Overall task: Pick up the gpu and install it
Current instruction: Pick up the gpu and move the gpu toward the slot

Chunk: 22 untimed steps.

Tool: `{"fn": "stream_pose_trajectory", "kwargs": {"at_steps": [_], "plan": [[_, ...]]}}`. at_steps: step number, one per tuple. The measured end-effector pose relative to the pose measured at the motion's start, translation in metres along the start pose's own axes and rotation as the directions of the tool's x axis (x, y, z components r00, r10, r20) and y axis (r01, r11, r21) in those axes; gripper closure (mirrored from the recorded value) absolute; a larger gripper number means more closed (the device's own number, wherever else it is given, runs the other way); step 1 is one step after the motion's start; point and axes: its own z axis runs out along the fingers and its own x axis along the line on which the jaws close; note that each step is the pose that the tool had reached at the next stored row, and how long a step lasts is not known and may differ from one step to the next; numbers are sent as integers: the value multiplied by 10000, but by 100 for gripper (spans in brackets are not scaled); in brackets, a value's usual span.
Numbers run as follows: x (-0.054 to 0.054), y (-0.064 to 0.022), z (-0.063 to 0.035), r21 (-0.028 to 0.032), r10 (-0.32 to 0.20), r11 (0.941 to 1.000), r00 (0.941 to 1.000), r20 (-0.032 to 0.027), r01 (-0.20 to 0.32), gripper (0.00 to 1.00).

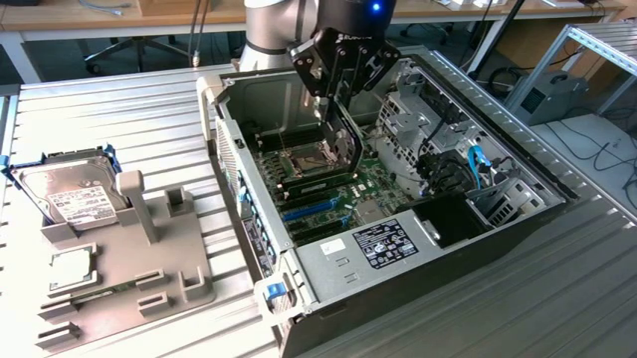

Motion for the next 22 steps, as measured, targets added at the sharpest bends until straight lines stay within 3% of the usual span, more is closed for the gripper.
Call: {"fn": "stream_pose_trajectory", "kwargs": {"at_steps": [11, 22], "plan": [[-112, 14, 81, 0, 0, 10000, 10000, 0, 0, 73], [-248, 44, 259, -1, 0, 10000, 10000, 0, 0, 73]]}}
